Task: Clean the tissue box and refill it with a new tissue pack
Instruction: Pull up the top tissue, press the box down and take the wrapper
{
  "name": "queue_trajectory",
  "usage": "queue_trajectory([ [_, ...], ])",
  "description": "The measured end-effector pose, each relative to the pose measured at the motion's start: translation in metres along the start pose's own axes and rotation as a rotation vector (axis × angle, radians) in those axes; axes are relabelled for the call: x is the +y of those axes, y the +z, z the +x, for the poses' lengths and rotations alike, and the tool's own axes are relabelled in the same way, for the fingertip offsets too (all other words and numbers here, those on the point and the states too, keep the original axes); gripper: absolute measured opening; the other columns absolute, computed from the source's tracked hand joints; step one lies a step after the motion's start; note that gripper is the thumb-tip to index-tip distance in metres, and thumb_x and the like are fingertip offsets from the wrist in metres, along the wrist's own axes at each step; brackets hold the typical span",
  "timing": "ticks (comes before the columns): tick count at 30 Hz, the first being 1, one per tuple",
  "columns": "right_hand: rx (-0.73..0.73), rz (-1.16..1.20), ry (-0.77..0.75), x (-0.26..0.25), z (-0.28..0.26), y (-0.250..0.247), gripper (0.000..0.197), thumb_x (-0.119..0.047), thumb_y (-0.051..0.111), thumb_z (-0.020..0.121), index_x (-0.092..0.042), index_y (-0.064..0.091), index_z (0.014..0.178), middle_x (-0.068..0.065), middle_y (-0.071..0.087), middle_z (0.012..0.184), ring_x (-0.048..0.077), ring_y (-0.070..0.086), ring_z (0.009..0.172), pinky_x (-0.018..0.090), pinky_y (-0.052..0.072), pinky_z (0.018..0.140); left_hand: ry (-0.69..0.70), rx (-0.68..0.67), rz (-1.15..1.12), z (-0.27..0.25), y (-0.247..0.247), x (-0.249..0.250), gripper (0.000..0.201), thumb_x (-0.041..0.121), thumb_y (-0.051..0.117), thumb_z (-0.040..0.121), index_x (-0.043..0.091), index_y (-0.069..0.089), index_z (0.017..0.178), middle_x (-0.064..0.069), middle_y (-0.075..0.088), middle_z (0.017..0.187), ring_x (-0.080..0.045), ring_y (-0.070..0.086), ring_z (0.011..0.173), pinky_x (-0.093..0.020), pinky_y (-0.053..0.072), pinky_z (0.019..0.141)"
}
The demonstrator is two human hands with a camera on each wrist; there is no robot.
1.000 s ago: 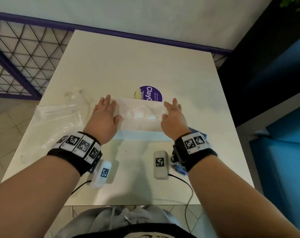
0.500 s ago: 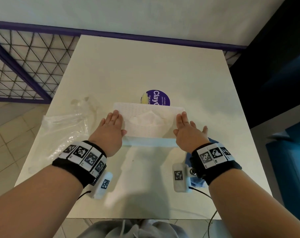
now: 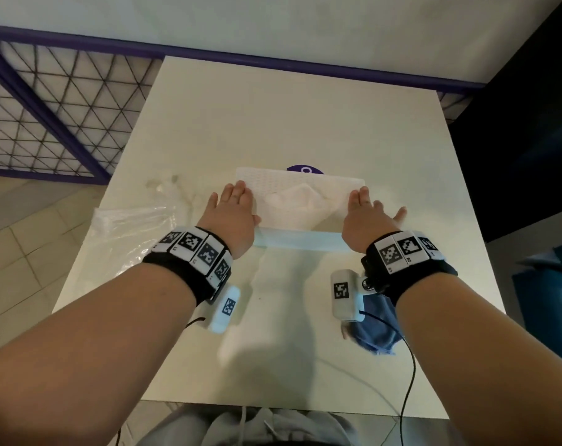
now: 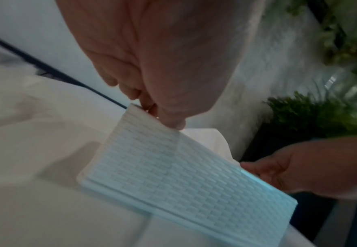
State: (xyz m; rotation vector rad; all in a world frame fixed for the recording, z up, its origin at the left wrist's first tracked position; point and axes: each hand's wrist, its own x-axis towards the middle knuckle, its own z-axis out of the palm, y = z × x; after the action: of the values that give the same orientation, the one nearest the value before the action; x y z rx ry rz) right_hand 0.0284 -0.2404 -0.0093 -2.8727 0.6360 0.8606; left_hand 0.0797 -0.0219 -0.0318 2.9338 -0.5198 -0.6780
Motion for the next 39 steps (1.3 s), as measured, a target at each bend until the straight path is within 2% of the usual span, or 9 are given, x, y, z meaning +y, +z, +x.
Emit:
queue_trajectory([
  [3,0.211,0.103,-0.084,-0.024,-0.02,0.0,0.071,-0.014,0.034,0.093,-0.015,-0.006,0.152,0.001,-0.002,0.162,0.025,0.006,0.149,0.055,0.008,0.116,-0.08,0.198,-0.102,-0.016,0.0,-0.021,0.059,0.035,0.023,0.103,0.016,0.0,0.154,-0.007,-0.01,0.162,-0.023,-0.007,0.149,-0.046,-0.005,0.119],
  [6,0.329,0.317,-0.37,-0.067,-0.046,0.002,0.054,-0.017,0.038,0.096,-0.018,0.027,0.149,-0.001,0.035,0.153,0.018,0.04,0.136,0.028,0.034,0.104,-0.268,0.374,-0.167,-0.034,-0.003,-0.063,0.056,0.03,0.031,0.101,0.016,0.014,0.152,-0.007,0.009,0.162,-0.024,0.006,0.149,-0.051,-0.001,0.118],
  [9,0.239,0.371,-0.565,-0.119,-0.059,0.018,0.037,-0.024,0.044,0.094,-0.02,0.055,0.129,-0.001,0.064,0.127,0.019,0.059,0.116,0.025,0.044,0.093,-0.527,0.489,-0.229,-0.051,0.003,-0.115,0.062,0.033,0.047,0.094,0.01,0.023,0.147,-0.011,0.025,0.155,-0.029,0.026,0.142,-0.056,0.013,0.117],
  [15,-0.172,0.469,-0.459,-0.199,-0.048,0.06,0.068,-0.044,0.051,0.091,-0.003,0.033,0.142,0.013,0.059,0.128,0.029,0.056,0.117,0.035,0.047,0.096,-0.949,0.291,-0.568,-0.086,0.036,-0.174,0.089,0.052,0.061,0.084,-0.004,0.024,0.142,-0.023,0.041,0.143,-0.04,0.045,0.126,-0.049,0.042,0.1],
  [21,-0.465,1.112,-0.199,-0.219,-0.04,0.077,0.03,-0.041,0.07,0.081,-0.014,0.058,0.081,0.002,0.06,0.076,0.015,0.058,0.066,0.03,0.047,0.062,-0.785,0.287,-0.842,-0.105,0.064,-0.195,0.044,0.04,0.056,0.091,0.012,0.053,0.125,-0.007,0.071,0.097,-0.026,0.066,0.087,-0.034,0.051,0.08],
  [27,-0.524,1.224,-0.228,-0.22,-0.04,0.075,0.053,-0.04,0.072,0.08,-0.012,0.056,0.122,0.003,0.061,0.106,0.02,0.057,0.096,0.037,0.053,0.086,-0.612,0.472,-1.231,-0.113,0.059,-0.18,0.018,0.015,0.051,0.098,0.006,0.056,0.112,-0.009,0.064,0.083,-0.013,0.062,0.062,-0.022,0.052,0.053],
  [33,-0.535,1.391,-0.302,-0.207,-0.036,0.068,0.016,-0.008,0.071,0.082,-0.017,0.06,0.089,0.005,0.071,0.09,0.022,0.065,0.08,0.037,0.051,0.071,-0.599,0.182,-1.668,-0.115,0.045,-0.169,0.041,0.045,0.071,0.08,0.009,0.069,0.101,-0.006,0.063,0.093,-0.02,0.05,0.064,-0.033,0.044,0.063],
  [35,-0.518,1.378,-0.328,-0.203,-0.037,0.064,0.014,-0.01,0.069,0.084,-0.017,0.06,0.091,0.007,0.071,0.095,0.024,0.065,0.083,0.038,0.052,0.072,-0.527,0.179,-1.636,-0.113,0.043,-0.165,0.037,0.036,0.076,0.066,0.01,0.07,0.092,-0.008,0.066,0.096,-0.021,0.052,0.068,-0.031,0.041,0.059],
  [39,-0.486,1.39,-0.351,-0.194,-0.037,0.058,0.005,-0.014,0.063,0.09,-0.017,0.059,0.091,0.003,0.072,0.085,0.023,0.065,0.079,0.036,0.052,0.07,-0.451,0.242,-1.547,-0.108,0.037,-0.155,0.004,0.016,0.06,0.088,0.014,0.056,0.086,-0.01,0.074,0.081,-0.024,0.065,0.069,-0.027,0.04,0.052],
])
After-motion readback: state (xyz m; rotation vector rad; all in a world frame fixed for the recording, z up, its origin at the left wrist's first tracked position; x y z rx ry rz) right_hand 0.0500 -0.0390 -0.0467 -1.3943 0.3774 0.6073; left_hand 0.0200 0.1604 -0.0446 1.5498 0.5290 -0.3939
